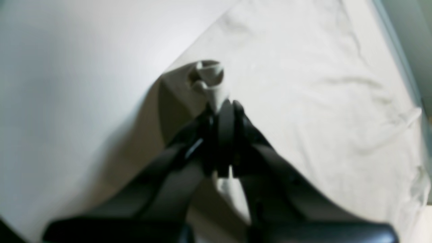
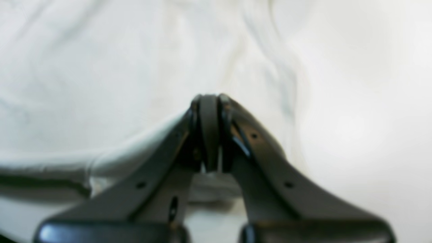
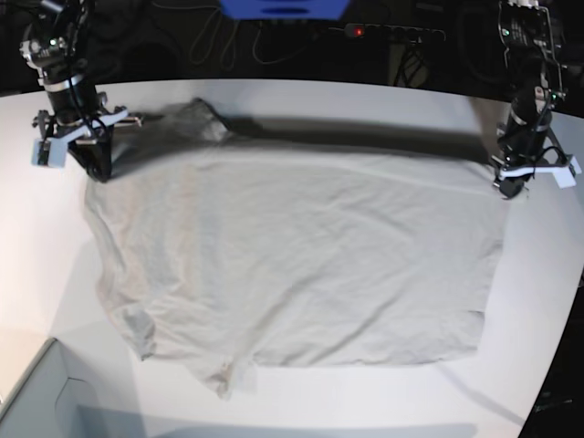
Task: Layout the t-shirt on the table in an organized manner, then fold the t-shirt properly
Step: 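Lift the shirt edge with both grippers and pull it toward the robot, then fold the held shirt edge over the body with both grippers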
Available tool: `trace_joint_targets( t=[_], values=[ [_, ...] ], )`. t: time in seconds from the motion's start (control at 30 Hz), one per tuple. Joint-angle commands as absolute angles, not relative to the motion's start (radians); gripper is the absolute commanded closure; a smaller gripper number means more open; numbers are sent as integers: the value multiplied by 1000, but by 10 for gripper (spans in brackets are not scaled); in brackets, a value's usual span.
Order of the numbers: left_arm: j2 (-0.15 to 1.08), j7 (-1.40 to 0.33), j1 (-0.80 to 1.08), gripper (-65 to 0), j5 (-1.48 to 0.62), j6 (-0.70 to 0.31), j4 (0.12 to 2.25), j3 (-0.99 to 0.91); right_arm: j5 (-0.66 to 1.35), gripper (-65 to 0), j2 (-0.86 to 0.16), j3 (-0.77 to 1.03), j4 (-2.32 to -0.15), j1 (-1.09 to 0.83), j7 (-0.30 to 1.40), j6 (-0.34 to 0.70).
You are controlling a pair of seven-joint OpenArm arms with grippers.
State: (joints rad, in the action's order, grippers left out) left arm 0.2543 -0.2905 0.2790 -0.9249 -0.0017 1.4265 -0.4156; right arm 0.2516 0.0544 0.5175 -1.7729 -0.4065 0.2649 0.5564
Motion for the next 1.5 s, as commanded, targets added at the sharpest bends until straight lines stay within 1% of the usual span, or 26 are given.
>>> trace_joint_targets(
  t=[0.0, 0.17, 0.3, 0.5, 0.63, 0.9, 1.2, 1.47],
  values=[
    [271, -266, 251, 0, -928, -10, 1440, -424, 268, 0, 47, 518, -1790, -389, 237, 575],
    [271, -266, 177, 0, -928, -8, 1440, -417, 268, 0, 12, 484, -1735, -254, 308, 572],
    [268, -268, 105, 0, -926, -8, 1437, -415, 260, 0, -18, 476, -1636, -130, 360, 570],
    [269, -268, 28, 0, -926, -8, 1376, -415, 157, 0, -19, 475, -1511, 16, 363, 573],
    [271, -268, -18, 0, -926, -8, 1303, -397, 148, 0, -24, 475, -1434, 87, 360, 573],
    [271, -268, -94, 0, -926, -10, 1193, -372, 148, 0, -67, 406, -1340, 153, 355, 568],
    [272, -266, -170, 0, -926, -15, 1106, -375, 147, 0, -85, 406, -1225, 236, 355, 568],
    [272, -266, -217, 0, -926, -15, 1029, -374, 147, 0, -102, 404, -1179, 275, 355, 568]
  ],
)
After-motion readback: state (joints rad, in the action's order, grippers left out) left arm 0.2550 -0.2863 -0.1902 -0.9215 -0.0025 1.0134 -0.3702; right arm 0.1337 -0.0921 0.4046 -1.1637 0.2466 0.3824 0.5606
